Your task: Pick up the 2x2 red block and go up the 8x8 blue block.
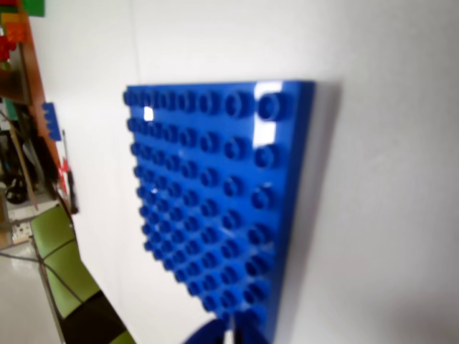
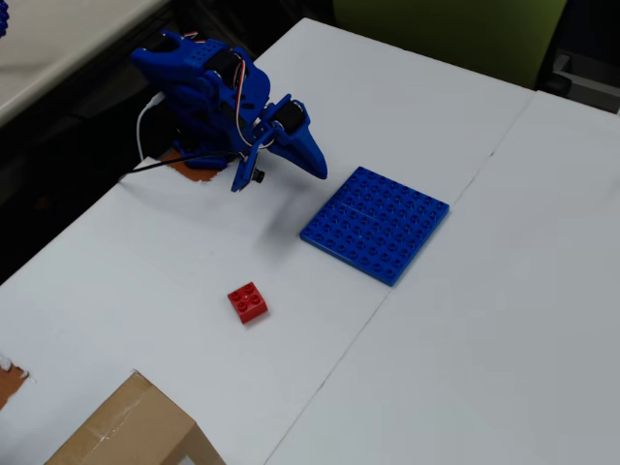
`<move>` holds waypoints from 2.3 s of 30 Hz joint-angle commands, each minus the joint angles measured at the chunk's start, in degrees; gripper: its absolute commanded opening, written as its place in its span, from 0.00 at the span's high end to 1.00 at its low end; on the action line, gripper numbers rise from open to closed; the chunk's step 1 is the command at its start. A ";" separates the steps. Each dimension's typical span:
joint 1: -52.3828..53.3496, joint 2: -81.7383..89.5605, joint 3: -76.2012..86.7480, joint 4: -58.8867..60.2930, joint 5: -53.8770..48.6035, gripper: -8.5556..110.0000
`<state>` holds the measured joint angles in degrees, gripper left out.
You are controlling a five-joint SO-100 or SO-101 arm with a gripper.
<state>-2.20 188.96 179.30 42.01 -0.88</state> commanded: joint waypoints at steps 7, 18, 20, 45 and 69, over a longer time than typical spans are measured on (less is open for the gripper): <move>0.00 0.53 0.35 0.44 -0.18 0.93; 2.55 -4.57 -2.72 -13.71 -7.73 0.93; 2.02 -7.91 -6.06 -13.89 -15.03 0.93; 11.60 -72.51 -86.84 36.04 -60.12 0.88; 33.57 -113.29 -116.89 41.13 -96.86 0.86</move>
<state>29.79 76.46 65.74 85.34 -95.19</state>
